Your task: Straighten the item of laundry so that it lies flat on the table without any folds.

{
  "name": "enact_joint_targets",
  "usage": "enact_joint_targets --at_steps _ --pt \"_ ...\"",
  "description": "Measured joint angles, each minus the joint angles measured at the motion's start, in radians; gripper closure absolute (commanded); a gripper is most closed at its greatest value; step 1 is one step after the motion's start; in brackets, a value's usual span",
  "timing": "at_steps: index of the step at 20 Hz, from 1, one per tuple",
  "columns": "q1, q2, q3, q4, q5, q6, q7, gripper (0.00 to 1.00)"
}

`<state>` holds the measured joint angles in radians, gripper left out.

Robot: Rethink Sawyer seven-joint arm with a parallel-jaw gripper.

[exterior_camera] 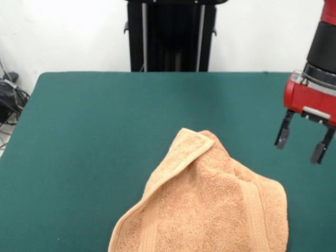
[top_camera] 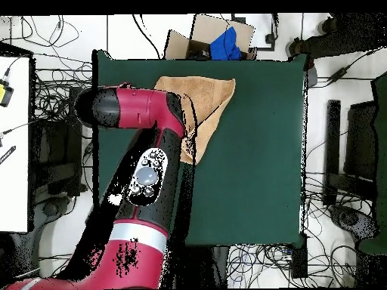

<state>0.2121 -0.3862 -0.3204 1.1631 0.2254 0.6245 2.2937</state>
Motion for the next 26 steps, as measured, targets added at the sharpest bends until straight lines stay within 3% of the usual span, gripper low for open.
enact_joint_targets --at_steps 16,26 --pt "-0.001 0.055 -0.011 0.057 0.03 -0.115 0.0 0.0" --pt "0.029 0.119 -0.072 0.06 0.047 -0.145 0.0 0.0"
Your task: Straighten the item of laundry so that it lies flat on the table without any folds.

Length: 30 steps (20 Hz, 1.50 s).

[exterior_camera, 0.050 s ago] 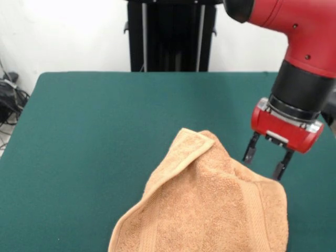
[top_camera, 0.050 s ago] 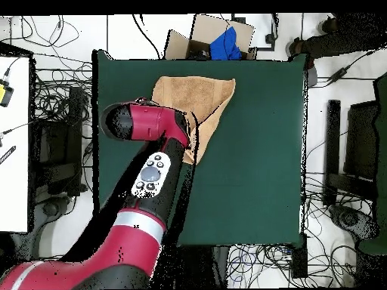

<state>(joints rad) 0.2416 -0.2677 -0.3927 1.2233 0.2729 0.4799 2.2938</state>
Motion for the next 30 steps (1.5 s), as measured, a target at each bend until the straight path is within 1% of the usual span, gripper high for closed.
enact_joint_targets --at_steps 11,22,26,30 --pt "0.026 0.114 -0.055 -0.007 0.08 -0.103 0.0 0.0" --pt "0.013 0.195 -0.058 -0.027 0.144 -0.221 0.0 0.0" --pt "0.001 0.199 -0.052 -0.028 0.159 -0.247 0.0 0.0" --pt "-0.015 0.191 -0.031 -0.028 0.159 -0.248 0.0 0.0"
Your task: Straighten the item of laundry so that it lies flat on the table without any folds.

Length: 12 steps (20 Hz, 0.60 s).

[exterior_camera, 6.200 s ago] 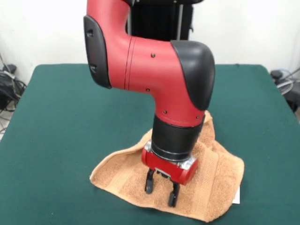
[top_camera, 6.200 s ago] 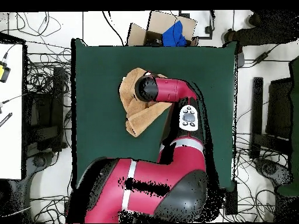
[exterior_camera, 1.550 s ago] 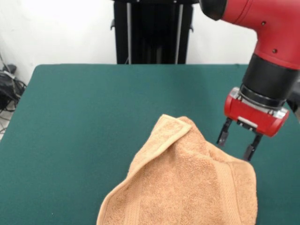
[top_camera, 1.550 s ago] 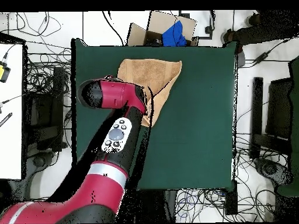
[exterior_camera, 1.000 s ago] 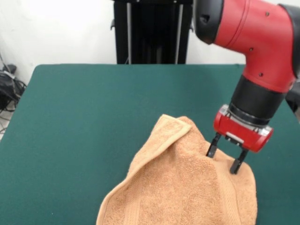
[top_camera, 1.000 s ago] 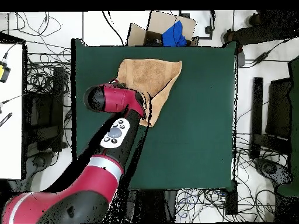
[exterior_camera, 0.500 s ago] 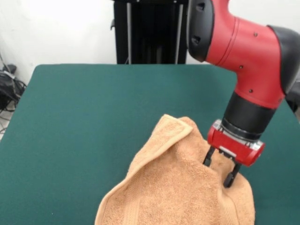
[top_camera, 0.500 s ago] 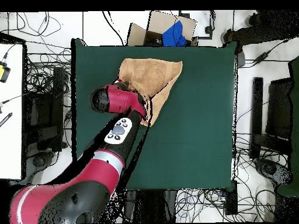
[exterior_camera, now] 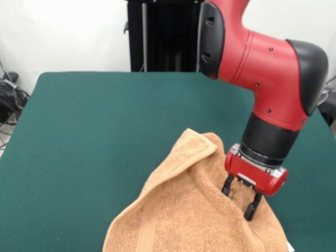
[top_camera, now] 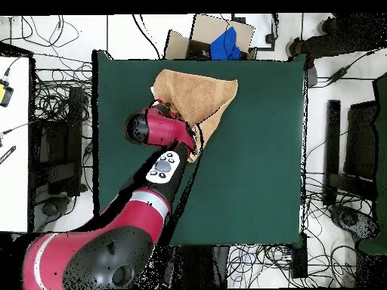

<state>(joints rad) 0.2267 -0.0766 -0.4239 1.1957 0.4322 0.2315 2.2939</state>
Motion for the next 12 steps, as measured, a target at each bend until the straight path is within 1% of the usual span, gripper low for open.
enact_joint_targets --at_steps 12 --pt "-0.063 -0.047 0.093 0.034 0.003 -0.005 0.0 0.0"
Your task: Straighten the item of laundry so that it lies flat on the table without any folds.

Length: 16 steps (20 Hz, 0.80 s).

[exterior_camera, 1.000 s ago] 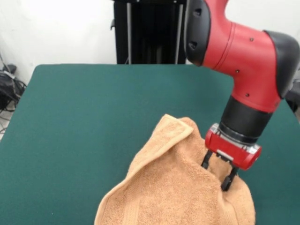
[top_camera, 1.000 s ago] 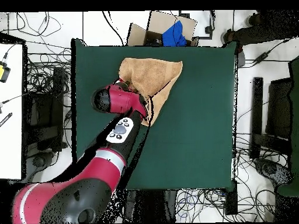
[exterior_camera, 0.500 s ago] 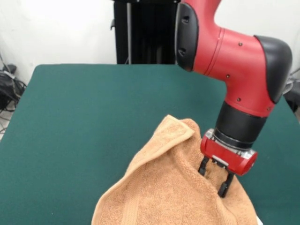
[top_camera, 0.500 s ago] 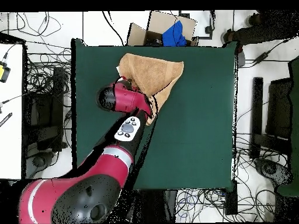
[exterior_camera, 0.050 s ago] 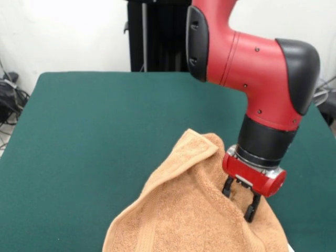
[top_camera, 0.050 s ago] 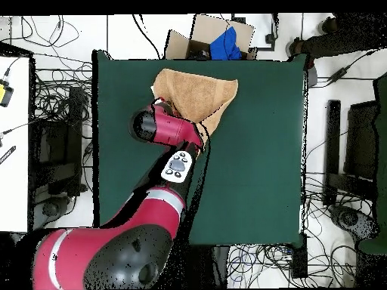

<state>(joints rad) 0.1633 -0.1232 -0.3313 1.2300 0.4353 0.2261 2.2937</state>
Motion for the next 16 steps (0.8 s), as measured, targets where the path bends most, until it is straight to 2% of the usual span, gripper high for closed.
enact_joint_targets --at_steps 5,16 --pt "-0.009 -0.009 0.019 0.012 0.016 -0.007 0.0 0.0" --pt "-0.009 -0.023 0.053 0.048 0.108 -0.048 0.0 0.0"
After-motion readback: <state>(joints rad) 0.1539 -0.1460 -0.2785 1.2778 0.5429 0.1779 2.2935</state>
